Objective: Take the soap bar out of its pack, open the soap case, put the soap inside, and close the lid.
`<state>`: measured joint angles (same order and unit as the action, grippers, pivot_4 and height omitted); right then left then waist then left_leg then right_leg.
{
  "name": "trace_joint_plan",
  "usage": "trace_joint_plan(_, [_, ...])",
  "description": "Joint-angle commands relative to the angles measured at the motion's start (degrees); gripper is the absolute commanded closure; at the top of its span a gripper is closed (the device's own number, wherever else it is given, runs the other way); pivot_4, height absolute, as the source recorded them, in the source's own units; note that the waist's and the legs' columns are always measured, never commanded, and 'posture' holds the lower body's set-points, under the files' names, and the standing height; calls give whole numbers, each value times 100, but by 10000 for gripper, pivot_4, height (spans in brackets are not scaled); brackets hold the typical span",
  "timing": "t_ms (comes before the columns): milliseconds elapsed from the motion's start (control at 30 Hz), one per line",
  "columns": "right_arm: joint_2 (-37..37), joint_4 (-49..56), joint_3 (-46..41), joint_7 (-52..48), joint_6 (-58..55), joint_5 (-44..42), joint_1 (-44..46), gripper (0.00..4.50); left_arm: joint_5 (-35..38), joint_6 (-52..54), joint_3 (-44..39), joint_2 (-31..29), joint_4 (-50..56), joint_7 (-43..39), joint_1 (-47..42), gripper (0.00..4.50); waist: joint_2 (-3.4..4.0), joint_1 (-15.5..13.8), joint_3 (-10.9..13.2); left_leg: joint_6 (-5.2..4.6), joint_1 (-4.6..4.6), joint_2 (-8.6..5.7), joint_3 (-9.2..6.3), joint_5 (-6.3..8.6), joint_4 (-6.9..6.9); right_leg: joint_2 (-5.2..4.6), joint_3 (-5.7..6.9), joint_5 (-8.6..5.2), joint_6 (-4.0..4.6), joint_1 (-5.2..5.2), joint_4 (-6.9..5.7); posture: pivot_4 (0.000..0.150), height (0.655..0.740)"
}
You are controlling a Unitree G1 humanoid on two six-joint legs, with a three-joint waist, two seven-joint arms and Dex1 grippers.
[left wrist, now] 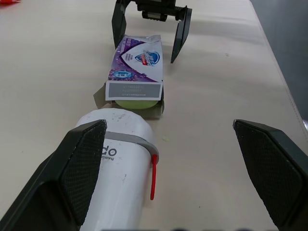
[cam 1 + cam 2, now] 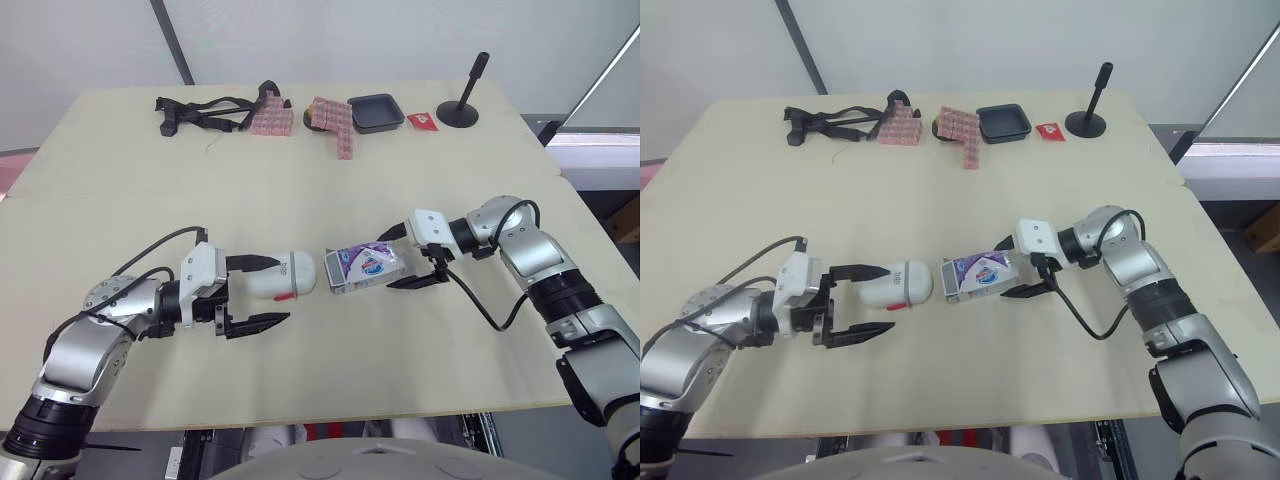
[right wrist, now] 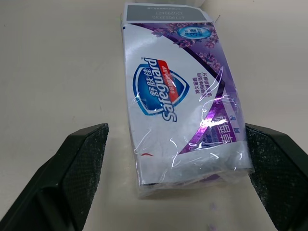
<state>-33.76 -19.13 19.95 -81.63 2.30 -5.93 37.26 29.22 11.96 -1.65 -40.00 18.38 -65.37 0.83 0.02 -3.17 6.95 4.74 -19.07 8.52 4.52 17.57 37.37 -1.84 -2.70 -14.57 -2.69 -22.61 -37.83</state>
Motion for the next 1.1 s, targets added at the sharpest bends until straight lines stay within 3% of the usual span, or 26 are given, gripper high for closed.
trace_joint_plan(33, [2, 93, -63, 14, 75, 15, -47, 0, 25, -76, -34, 23, 137, 34, 2, 181, 0, -3, 0, 0, 0, 0, 0, 0, 0, 0, 0, 0, 0, 0, 0, 1500, 7400])
trace_joint_plan(100, [7, 71, -66, 56, 75, 38, -62, 0, 20, -75, -28, 30, 143, 42, 8, 181, 0, -5, 0, 0, -1, 0, 0, 0, 0, 1, -2, 0, 0, 0, 0, 1500, 7400])
trace_joint_plan(167, [7, 57, -67, 92, 83, 58, -83, 9052, 14, -80, -23, 32, 143, 51, 19, 0, 0, -5, 0, 0, -1, 0, 0, 0, 1, 1, -4, 0, 0, 0, 0, 1500, 7400])
trace_joint_plan(267, [-3, 60, -85, 166, 66, 91, -121, 18035, 14, -77, -24, 39, 144, 78, 28, 0, 0, -3, 0, 0, -1, 0, 0, 0, 1, 2, -5, 0, 0, 0, 0, 1500, 7400])
trace_joint_plan(1100, [-368, 642, -226, 226, -394, -22, -226, 18035, 13, -41, -30, 16, 104, 147, 30, 0, -2, -11, -1, 4, 0, 1, 1, -2, 2, 4, -13, 0, 0, 1, -4, 1500, 7400])
